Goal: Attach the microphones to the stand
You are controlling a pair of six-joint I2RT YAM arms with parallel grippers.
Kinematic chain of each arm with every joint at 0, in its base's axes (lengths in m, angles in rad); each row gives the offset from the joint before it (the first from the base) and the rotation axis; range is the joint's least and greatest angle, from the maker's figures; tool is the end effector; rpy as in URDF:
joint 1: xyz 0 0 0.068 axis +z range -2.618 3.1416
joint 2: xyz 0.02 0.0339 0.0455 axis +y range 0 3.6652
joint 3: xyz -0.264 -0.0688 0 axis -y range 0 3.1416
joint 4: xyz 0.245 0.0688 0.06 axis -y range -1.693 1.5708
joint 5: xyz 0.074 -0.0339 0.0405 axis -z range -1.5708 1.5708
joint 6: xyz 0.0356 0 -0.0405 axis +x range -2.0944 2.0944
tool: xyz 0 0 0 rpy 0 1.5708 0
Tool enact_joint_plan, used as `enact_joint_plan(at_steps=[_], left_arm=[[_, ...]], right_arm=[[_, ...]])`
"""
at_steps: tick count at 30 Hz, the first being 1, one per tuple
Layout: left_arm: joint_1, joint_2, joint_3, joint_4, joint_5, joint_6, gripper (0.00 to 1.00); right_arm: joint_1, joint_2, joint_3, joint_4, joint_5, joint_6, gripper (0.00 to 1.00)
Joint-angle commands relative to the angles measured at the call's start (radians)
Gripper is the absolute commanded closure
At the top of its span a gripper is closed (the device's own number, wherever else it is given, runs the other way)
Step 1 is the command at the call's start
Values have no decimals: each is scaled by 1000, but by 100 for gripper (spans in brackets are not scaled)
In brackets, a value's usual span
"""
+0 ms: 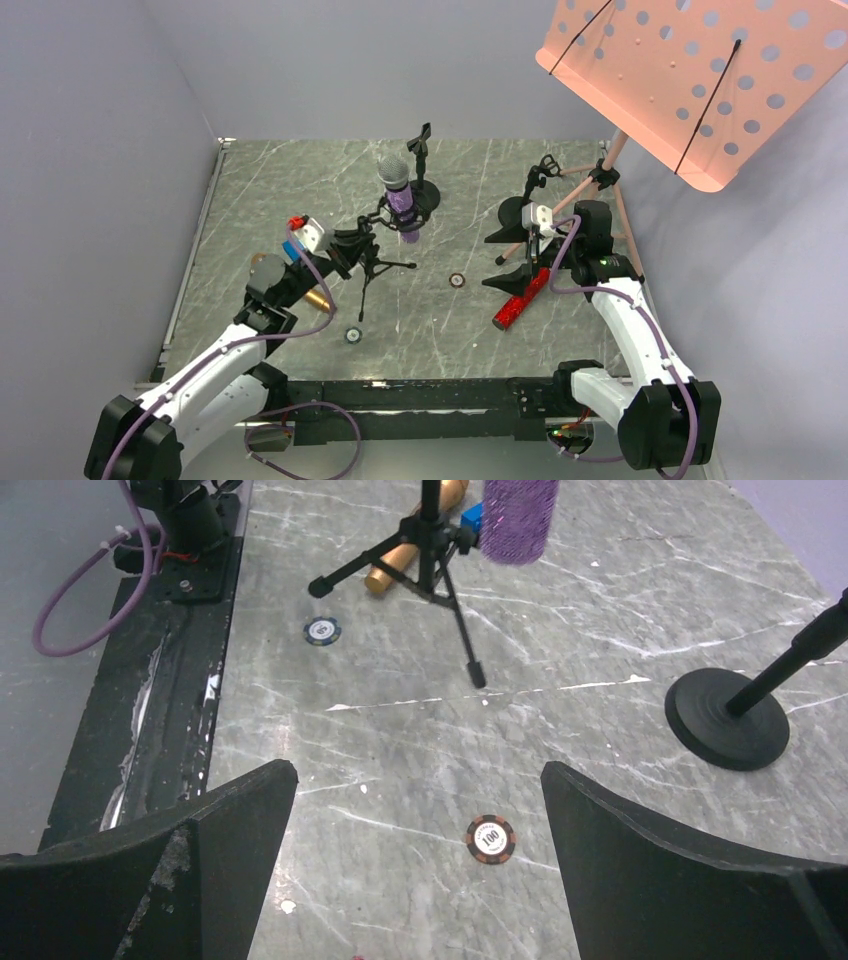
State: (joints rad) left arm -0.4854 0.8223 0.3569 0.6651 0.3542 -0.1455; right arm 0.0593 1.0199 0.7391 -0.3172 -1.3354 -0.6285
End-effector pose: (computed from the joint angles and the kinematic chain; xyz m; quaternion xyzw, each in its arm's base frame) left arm 0.1636 -0.1003 0.2719 0.2398 0.5912 -0.3424 0.6898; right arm 0.1995 0.0465 0.2819 -0.5065 0.5559 0.4223 0.5060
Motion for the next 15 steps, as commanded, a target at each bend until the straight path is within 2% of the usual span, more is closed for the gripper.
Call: enact_joint_plan(at_steps=[1, 7, 15], left_arm=[[60, -9, 102, 97, -10, -4, 100], [174, 23, 153, 74, -46, 58, 100], [388, 268, 233, 328, 5, -7, 100]], right_arm=[[-4, -19, 14, -15, -39, -45, 1], [-4, -18, 17, -22, -41, -53, 1], [-5, -16, 23, -40, -40, -68, 1]])
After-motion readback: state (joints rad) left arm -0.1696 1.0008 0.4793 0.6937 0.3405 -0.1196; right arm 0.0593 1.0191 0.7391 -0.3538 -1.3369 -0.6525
